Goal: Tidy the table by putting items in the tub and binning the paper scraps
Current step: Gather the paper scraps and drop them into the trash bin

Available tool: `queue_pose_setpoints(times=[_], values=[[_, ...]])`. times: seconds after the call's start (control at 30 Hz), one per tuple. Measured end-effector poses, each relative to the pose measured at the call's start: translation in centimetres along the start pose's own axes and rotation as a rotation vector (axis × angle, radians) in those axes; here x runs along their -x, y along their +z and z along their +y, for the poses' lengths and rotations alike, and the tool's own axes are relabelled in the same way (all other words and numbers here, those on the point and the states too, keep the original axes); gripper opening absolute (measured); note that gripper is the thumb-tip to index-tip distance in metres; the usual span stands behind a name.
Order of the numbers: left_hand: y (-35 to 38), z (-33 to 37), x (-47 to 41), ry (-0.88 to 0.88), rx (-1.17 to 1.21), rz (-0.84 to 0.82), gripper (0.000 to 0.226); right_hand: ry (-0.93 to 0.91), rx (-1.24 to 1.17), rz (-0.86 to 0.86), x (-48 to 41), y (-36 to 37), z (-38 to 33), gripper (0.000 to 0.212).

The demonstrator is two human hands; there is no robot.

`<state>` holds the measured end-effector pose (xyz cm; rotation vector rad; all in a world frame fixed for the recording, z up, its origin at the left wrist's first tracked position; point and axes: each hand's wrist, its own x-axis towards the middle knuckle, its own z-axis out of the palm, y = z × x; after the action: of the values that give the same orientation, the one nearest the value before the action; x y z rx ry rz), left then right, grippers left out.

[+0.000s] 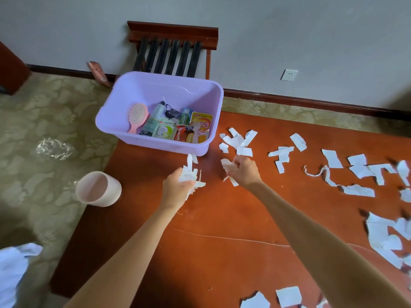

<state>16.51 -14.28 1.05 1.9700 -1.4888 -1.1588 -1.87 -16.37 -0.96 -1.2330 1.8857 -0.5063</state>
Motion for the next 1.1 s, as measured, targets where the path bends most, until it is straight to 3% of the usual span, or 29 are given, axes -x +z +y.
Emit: queue_pose_setpoints(times=[0.2, 0.3, 0.37, 0.47, 0.6, 0.73, 0.83, 0.93, 1.1], values=[[-3.5, -1.7, 3.0, -0.028, 0.013, 0.113, 0.035, 0.078, -0.358, 0.040, 5.0, 1.5, 0.6, 0.024], [-5.9, -2.2, 4.6, 0.009, 0.082, 0.141, 0.031, 0.093, -0.512, 0.057, 7.8, 3.0, -0.7, 0.017], [-7.8, -2.2, 5.4, 0.028, 0.120, 0.147, 0.028, 0.059, -0.562, 0.065, 9.7, 3.9, -2.5, 0.024], [-10.9, -2.6, 5.9, 0.049, 0.215, 0.151, 0.018, -0.019, -0.551, 0.096, 12.0, 6.0, -6.1, 0.023], [-17.2, -4.2, 5.1, 0.089, 0.317, 0.165, 0.009, -0.104, -0.566, 0.140, 14.3, 12.0, -12.5, 0.039], [-26.2, -9.1, 1.7, 0.147, 0.326, 0.139, 0.005, -0.170, -0.588, 0.227, 15.2, 20.0, -20.7, 0.027], [-32.7, -13.6, -1.2, 0.103, 0.296, 0.118, 0.006, -0.143, -0.625, 0.245, 15.7, 26.6, -25.9, 0.027], [-38.1, -17.9, -2.7, 0.031, 0.287, 0.136, 0.010, -0.072, -0.622, 0.130, 16.1, 32.1, -29.8, 0.019], [-42.1, -23.3, -5.1, -0.063, 0.243, 0.130, 0.013, 0.094, -0.553, 0.088, 15.2, 38.0, -32.6, 0.030]])
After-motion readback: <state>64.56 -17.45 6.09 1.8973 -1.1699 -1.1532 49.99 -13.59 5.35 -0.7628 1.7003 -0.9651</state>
